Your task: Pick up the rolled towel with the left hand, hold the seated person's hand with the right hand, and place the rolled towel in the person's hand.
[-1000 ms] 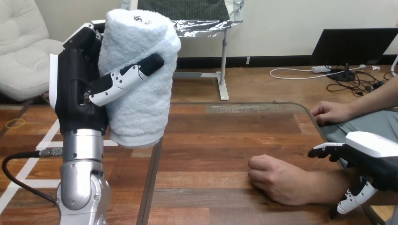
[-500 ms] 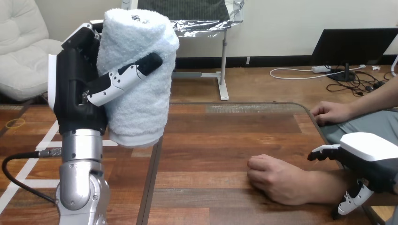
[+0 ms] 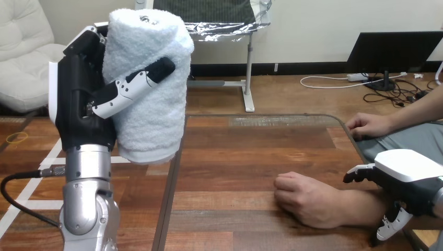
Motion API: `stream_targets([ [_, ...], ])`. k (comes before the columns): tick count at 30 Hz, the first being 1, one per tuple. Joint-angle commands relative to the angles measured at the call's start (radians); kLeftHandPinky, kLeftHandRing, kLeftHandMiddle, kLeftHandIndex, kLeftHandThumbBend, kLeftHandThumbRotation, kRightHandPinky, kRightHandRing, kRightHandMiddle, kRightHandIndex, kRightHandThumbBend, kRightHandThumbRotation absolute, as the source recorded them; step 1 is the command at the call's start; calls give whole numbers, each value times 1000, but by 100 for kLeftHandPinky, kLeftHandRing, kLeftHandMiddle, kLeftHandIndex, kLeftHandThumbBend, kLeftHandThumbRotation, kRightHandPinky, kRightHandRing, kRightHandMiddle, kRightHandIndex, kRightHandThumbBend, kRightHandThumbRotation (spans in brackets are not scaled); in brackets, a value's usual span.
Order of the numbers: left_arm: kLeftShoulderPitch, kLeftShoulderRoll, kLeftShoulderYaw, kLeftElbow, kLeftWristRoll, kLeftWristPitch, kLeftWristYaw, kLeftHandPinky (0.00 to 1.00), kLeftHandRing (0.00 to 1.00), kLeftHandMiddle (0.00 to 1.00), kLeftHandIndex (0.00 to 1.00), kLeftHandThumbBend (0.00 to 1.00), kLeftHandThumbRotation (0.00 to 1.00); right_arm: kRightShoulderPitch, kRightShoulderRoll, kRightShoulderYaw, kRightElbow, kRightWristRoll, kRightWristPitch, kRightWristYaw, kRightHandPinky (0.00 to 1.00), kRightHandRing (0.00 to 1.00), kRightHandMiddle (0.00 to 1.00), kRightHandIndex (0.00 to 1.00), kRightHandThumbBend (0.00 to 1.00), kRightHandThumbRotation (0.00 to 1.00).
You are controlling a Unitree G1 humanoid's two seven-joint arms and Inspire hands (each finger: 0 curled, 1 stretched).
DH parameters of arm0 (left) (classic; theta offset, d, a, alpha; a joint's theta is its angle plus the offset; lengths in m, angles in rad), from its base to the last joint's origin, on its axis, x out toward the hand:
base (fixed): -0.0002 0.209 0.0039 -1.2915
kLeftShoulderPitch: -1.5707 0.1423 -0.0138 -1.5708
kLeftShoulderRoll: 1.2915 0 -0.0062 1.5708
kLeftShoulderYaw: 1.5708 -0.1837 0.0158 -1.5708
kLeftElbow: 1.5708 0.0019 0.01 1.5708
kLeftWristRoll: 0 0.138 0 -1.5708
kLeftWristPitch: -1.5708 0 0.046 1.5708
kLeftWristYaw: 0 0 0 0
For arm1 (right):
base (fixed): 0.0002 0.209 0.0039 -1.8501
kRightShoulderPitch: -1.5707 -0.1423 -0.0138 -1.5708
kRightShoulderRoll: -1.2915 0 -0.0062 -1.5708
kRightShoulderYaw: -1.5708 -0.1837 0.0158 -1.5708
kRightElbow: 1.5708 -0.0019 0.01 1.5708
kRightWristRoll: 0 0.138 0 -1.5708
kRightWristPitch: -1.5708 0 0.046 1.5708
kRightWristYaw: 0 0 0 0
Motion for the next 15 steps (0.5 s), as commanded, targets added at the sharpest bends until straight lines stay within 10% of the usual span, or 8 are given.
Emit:
stream_targets([
  [1, -80, -3, 2, -25, -8, -32, -6, 20, 27, 33, 40, 53, 0, -63, -7, 25, 36, -19, 16, -23, 67, 79, 81, 81, 100, 8],
  [15, -72, -1, 5, -44, -10, -20, -9, 20, 27, 33, 40, 52, 0, -76, 8, 69, 71, -61, 24, -71, 58, 71, 74, 76, 100, 6],
])
